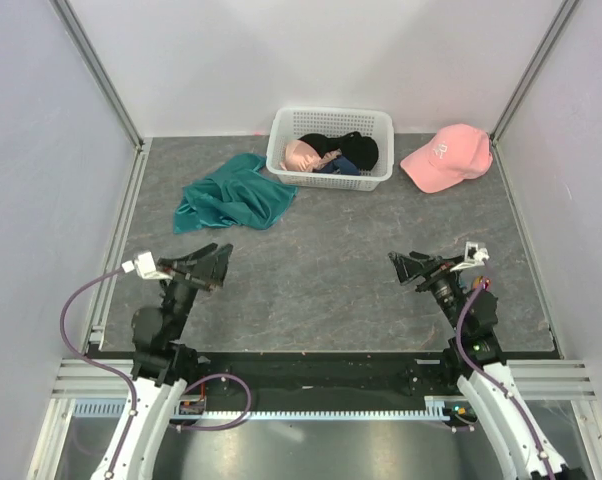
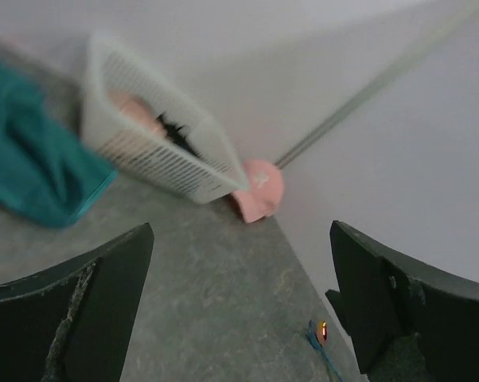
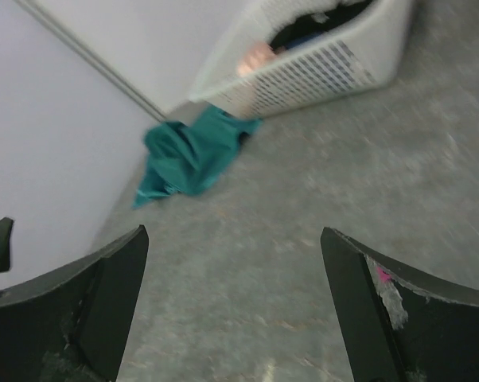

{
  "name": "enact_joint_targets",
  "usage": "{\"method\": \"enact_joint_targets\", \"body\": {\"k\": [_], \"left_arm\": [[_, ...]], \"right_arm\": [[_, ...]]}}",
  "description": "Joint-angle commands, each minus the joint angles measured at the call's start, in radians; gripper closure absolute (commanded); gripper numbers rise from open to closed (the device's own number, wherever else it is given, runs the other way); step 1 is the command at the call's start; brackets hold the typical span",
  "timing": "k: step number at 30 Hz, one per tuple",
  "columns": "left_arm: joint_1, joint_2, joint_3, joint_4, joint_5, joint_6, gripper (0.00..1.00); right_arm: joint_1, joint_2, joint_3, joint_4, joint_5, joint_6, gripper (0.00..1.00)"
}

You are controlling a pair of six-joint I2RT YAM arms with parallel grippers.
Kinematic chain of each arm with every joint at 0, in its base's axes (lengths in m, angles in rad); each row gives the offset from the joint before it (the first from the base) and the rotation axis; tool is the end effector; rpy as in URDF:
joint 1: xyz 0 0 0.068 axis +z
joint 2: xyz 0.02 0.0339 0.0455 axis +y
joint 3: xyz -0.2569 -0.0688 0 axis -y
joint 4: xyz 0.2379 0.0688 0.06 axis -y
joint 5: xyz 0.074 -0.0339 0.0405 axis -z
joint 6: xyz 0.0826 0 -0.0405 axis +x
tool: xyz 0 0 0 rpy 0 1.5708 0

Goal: Fold the napkin into a case and place the utensils inside
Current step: Move the crumpled napkin to the corner of the board.

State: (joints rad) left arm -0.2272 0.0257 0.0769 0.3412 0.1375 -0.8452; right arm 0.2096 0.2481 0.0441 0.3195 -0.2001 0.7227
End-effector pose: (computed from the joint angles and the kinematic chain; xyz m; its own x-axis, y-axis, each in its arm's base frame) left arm 0.1355 -0.0429 0.2518 -0.0120 -0.7578 -0.6524 0.5087 0.5571 -0.6565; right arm 0.1629 0.0514 0.2050 -0.1781 0.6248 -0.7602 -0.3723 0.6723 0.6398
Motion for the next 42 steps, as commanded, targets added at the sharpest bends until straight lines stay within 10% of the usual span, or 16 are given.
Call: {"method": "enact_joint_targets", "body": {"k": [1, 11, 18, 31, 39, 42], "left_arm": [[-0.001, 0.161, 0.202, -0.514, -0.279, -0.190, 0.00], [0.000, 0.396, 0.348, -0.567, -0.216, -0.029, 0.00], [0.057, 0.872, 0.621, -0.803, -0.502, -0.015, 0.00], [0.226, 1.563, 0.975, -0.666, -0.384, 0.129, 0.01], [0.255, 1.816, 1.112, -0.607, -0.280, 0.218, 0.14], [0.256, 1.843, 1.137, -0.643, -0.228, 0.207, 0.51]], "right_arm": [[0.002, 0.121, 0.026, -0.105, 0.093, -0.045, 0.02], [0.004, 0.368, 0.164, -0.111, -0.040, -0.035, 0.02], [0.010, 0.635, 0.312, -0.148, -0.140, -0.117, 0.02], [0.111, 0.920, 0.486, -0.160, -0.160, -0.190, 0.02], [0.139, 1.083, 0.640, -0.175, -0.150, -0.217, 0.02], [0.158, 1.158, 0.697, -0.166, -0.145, -0.213, 0.02]]}}
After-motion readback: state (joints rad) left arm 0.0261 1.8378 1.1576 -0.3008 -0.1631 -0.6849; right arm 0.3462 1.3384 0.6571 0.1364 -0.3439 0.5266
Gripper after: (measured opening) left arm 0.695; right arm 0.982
